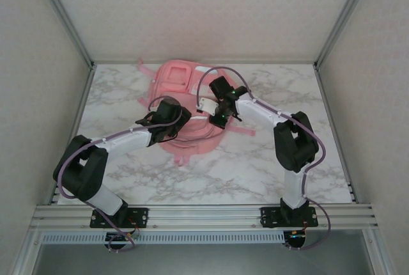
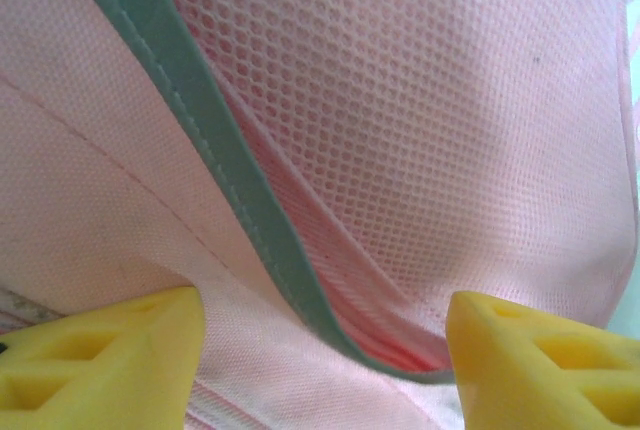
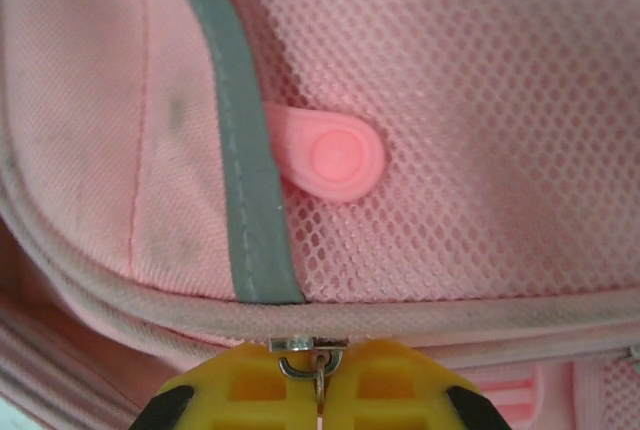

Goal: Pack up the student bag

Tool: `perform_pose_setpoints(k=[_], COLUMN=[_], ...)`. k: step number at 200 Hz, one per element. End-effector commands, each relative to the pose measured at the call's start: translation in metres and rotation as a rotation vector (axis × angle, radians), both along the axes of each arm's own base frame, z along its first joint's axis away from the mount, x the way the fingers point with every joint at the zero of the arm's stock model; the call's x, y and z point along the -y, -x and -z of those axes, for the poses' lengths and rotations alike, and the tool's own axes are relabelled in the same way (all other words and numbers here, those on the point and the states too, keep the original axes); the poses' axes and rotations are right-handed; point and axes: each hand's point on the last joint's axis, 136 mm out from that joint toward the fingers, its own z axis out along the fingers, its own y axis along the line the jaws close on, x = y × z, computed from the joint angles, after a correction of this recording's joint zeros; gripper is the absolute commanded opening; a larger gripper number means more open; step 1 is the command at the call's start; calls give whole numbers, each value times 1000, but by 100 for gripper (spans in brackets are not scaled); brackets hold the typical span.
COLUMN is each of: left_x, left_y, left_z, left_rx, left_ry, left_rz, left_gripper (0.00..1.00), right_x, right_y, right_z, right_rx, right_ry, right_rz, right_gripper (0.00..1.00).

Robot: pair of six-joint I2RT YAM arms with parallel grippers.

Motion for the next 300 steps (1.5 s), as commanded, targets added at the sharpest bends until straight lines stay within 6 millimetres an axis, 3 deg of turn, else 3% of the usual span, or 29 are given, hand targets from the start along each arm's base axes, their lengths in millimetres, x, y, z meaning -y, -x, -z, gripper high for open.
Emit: perform_pose_setpoints(k=[1,19,38,46,54,67,82,101,125,142,160,175,208,232,242,249,270,282,300], left_x=[-44,-44,-44,-43,-43,-47,-57,-81,-129,-165,-195,-215,-246,-265,-271,-272,-272,-268,-247], left_y=[34,29,23,20,16,10,3,-5,-8,-7,-4,0,3,0,-2,-4,-9,-13,-26], left_z=[53,39,23,13,1,-22,-52,-89,-120,-129,-122,-108,-81,-61,-49,-42,-31,-30,-10], left_rx=[-170,-136,-95,-67,-35,27,103,185,221,217,208,200,209,226,235,252,347,433,496], left_ry=[-209,-223,-239,-244,-253,-297,-388,-549,-789,-948,-1051,-1089,-1108,-1099,-1066,-1037,-984,-956,-881], left_rz=[-35,-21,-5,3,15,33,51,62,18,-29,-70,-104,-183,-219,-225,-221,-209,-199,-62], left_gripper=[67,68,70,72,75,82,86,89,90,91,91,91,91,91,91,91,91,91,91], right_x=[16,16,17,17,19,27,46,87,147,183,208,214,237,254,263,267,258,266,267], right_y=[-45,-40,-33,-29,-24,-20,-21,-33,-44,-44,-44,-44,-48,-36,-24,-22,-30,-31,-32], right_z=[-25,-27,-34,-39,-44,-51,-60,-65,-51,-33,-12,0,-8,-17,-6,1,8,9,9], right_rx=[100,95,83,82,86,110,155,252,413,496,513,551,666,707,689,676,600,586,583], right_ry=[-19,-63,-133,-170,-204,-255,-308,-366,-355,-300,-304,-327,-353,-496,-560,-598,-598,-604,-605], right_rz=[162,186,227,243,263,315,416,604,819,926,1015,1026,1088,1140,1159,1166,1116,1154,1160], right_gripper=[0,2,20,32,58,74,79,82,83,84,85,85,86,86,89,99,99,99,99])
